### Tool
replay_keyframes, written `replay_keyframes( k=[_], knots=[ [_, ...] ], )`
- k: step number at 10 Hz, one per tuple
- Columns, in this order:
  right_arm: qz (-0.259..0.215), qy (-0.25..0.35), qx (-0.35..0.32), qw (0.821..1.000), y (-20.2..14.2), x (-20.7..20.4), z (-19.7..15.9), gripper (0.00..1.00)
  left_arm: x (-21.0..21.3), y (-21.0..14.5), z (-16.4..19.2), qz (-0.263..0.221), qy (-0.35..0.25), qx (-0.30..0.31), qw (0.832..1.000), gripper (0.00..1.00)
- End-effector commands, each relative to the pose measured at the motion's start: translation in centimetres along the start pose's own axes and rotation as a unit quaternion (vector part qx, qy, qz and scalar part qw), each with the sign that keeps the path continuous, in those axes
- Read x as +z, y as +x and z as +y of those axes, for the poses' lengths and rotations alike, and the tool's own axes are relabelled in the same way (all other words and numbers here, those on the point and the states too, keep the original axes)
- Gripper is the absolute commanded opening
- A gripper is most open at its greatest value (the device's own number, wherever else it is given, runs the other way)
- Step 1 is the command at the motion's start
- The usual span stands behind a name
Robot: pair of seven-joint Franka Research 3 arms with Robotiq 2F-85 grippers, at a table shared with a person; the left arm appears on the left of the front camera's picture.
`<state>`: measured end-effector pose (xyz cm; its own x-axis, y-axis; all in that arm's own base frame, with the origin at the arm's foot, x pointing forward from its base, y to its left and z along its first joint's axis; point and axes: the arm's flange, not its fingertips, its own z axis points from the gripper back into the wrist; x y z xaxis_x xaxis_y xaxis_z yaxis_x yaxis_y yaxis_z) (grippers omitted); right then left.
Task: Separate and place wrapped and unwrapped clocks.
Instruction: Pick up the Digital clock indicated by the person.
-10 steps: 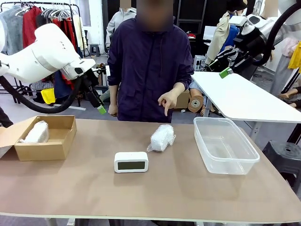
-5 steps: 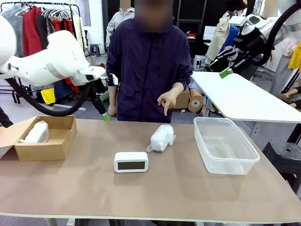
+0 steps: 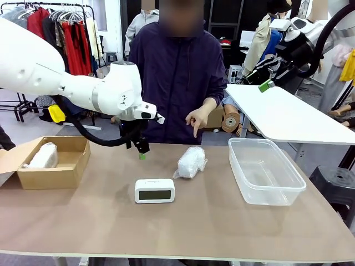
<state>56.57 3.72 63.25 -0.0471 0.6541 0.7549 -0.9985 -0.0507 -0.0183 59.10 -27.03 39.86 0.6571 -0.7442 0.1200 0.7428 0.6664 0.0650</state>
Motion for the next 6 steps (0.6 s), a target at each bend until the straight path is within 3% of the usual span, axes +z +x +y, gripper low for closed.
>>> replay_keyframes(
  k=[1, 2, 3, 6],
  knots=[
    [0.011, -0.006, -0.01, 1.0, 0.4, -0.1, -0.2, 1.0, -0.3, 3.0, 0.6, -0.048, 0.016, 0.025, 0.998, 1.0],
    [0.011, -0.006, -0.01, 1.0, 0.4, -0.1, -0.2, 1.0, -0.1, 3.5, 1.3, -0.071, 0.004, 0.009, 0.997, 1.0],
    [0.011, -0.006, -0.01, 1.0, 0.4, -0.1, -0.2, 1.0, -0.2, 1.2, 0.2, -0.016, 0.006, 0.012, 1.0, 1.0],
    [0.011, -0.006, -0.01, 1.0, 0.4, -0.1, -0.2, 1.0, -0.5, 2.6, 0.5, -0.034, 0.005, 0.013, 0.999, 1.0]
  ],
)
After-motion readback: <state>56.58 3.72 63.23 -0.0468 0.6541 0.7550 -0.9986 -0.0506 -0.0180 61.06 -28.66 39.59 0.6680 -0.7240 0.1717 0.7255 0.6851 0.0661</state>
